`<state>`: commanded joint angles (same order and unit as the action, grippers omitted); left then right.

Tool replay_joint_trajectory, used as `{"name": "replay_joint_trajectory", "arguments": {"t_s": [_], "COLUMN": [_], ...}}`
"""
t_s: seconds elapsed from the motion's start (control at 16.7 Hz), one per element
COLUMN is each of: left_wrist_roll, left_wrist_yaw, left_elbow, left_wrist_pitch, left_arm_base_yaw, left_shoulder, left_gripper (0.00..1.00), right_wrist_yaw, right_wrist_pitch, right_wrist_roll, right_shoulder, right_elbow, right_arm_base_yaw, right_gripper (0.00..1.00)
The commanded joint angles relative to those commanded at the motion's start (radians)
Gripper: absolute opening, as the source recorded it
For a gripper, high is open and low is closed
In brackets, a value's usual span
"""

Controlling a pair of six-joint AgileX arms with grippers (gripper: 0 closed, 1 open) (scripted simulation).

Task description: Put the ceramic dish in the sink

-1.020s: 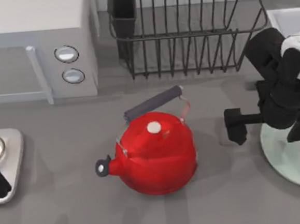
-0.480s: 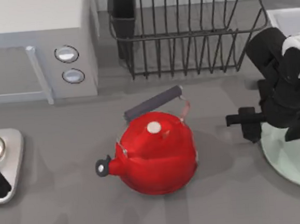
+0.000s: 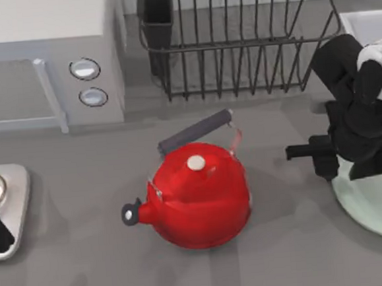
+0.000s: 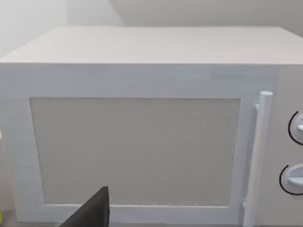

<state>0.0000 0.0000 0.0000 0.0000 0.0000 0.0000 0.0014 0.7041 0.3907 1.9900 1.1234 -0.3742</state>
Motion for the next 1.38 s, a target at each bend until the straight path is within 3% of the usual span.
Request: {"name": "replay_joint_trajectory", "arguments": {"t_s": [0.54, 0.72, 1.14, 1.38], "left_wrist_roll": [0.0, 0.0, 0.0, 0.0], "left_wrist_yaw": [0.0, 0.0, 0.0, 0.0], "left_elbow": [0.0, 0.0, 0.0, 0.0], "left_wrist_pitch": [0.0, 0.0, 0.0, 0.0], "left_arm_base_yaw": [0.0, 0.0, 0.0, 0.0], "left_shoulder": [0.0, 0.0, 0.0, 0.0], "left_gripper": [1.0, 1.0, 1.0, 1.0], "right_wrist_yaw": [0.006, 0.006, 0.005, 0.005], "right_wrist_pitch": [0.066, 0.229, 0.802, 0.991], "right_wrist_roll": [0.0, 0.001, -0.005, -0.011], "right_shoulder": [-0.06, -0.05, -0.06, -0.083], "right_elbow": [0.095, 0.258, 0.814, 1.001], "right_arm_base_yaw": [0.011, 0.01, 0.015, 0.021], "right_gripper": [0.0, 0.0, 0.0, 0.0]}}
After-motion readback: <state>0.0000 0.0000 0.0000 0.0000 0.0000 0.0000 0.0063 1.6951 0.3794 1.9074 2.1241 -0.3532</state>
